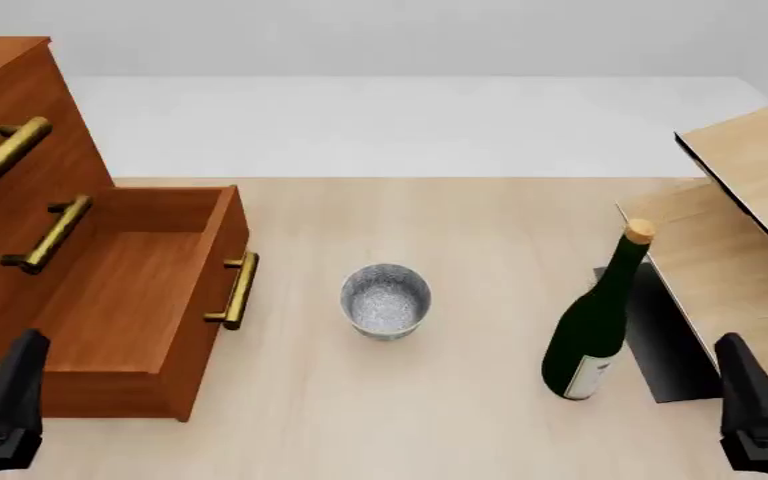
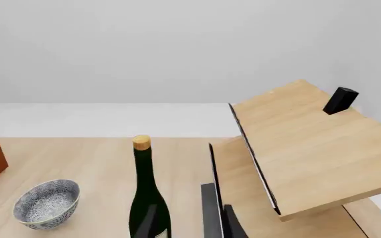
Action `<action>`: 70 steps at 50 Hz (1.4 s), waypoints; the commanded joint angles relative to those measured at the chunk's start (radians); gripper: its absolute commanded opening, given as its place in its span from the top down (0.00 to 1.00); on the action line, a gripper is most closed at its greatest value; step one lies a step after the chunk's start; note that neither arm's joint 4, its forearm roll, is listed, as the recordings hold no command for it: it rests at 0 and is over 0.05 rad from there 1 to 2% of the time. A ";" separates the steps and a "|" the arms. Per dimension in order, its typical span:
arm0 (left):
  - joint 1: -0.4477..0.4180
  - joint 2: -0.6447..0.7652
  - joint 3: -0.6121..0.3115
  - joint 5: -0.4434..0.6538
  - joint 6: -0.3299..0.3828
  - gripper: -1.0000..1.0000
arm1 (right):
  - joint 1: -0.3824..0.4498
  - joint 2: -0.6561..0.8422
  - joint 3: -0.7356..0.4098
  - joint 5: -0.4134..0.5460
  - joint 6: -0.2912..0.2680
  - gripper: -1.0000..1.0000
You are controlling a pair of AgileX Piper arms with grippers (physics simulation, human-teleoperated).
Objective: Close the bottom drawer of the cabinet and open the top drawer.
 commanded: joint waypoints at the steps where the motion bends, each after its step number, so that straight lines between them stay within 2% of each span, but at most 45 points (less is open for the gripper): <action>1: 0.001 0.006 0.023 -0.021 0.009 0.00 | 0.004 0.010 0.000 -0.005 0.001 0.00; 12: -0.005 0.038 0.023 -0.042 0.017 0.00 | 0.003 0.005 0.002 -0.005 0.000 0.00; 13: 0.010 0.043 0.021 -0.042 -0.024 0.00 | 0.003 0.004 0.002 -0.005 0.000 0.00; 21: -0.009 0.122 -0.013 -0.084 0.003 0.00 | -0.003 0.013 0.003 -0.014 0.003 0.00; 23: -0.024 0.144 -0.018 -0.092 0.030 0.00 | -0.004 0.018 0.003 -0.019 0.005 0.00; 26: -0.032 0.164 -0.057 -0.078 0.000 0.00 | -0.006 0.018 0.003 -0.019 0.006 0.00; 27: -0.031 0.168 -0.083 -0.064 -0.034 0.00 | -0.007 0.015 0.003 -0.016 0.006 0.00; 32: -0.047 0.231 -0.164 -0.040 -0.010 0.00 | -0.005 0.006 0.003 -0.007 0.007 0.00; 37: -0.055 0.311 -0.236 -0.005 -0.043 0.00 | -0.006 0.003 0.003 -0.004 0.008 0.00; 38: -0.050 0.334 -0.253 0.005 -0.104 0.00 | -0.007 0.003 0.003 -0.004 0.008 0.00; 39: -0.075 0.396 -0.289 0.023 -0.135 0.00 | -0.007 0.004 0.003 -0.004 0.009 0.00; 40: -0.075 0.397 -0.289 0.023 -0.135 0.00 | -0.007 0.004 0.003 -0.004 0.009 0.00; 41: -0.111 0.421 -0.334 0.055 -0.058 0.00 | -0.006 0.004 0.003 -0.004 0.009 0.00; 42: -0.109 0.448 -0.340 0.058 -0.059 0.00 | -0.006 0.004 0.003 -0.005 0.009 0.00; 46: -0.123 0.558 -0.388 0.085 -0.089 0.00 | -0.006 0.005 0.003 -0.006 0.008 0.00; 48: -0.154 0.597 -0.424 0.111 -0.139 0.00 | -0.010 0.009 0.003 -0.012 0.010 0.00; 50: -0.149 0.623 -0.441 0.123 -0.117 0.00 | -0.011 0.011 0.003 -0.014 0.010 0.00; 53: -0.169 0.677 -0.475 0.140 -0.146 0.00 | -0.012 0.016 0.003 -0.019 0.009 0.00; 58: -0.251 0.756 -0.503 0.157 -0.206 0.00 | -0.011 0.022 0.003 -0.025 0.008 0.00; 59: -0.276 0.777 -0.506 0.159 -0.239 0.00 | -0.010 0.021 0.003 -0.024 0.008 0.00; 62: -0.285 0.792 -0.525 0.171 -0.209 0.00 | -0.011 0.020 0.003 -0.023 0.008 0.00; 65: -0.288 0.822 -0.546 0.189 -0.270 0.00 | -0.011 0.019 0.003 -0.022 0.008 0.00; 67: -0.302 0.851 -0.550 0.199 -0.345 0.00 | -0.011 0.018 0.003 -0.020 0.008 0.00; 70: -0.323 0.873 -0.559 0.216 -0.371 0.00 | -0.008 0.010 0.003 -0.012 0.008 0.00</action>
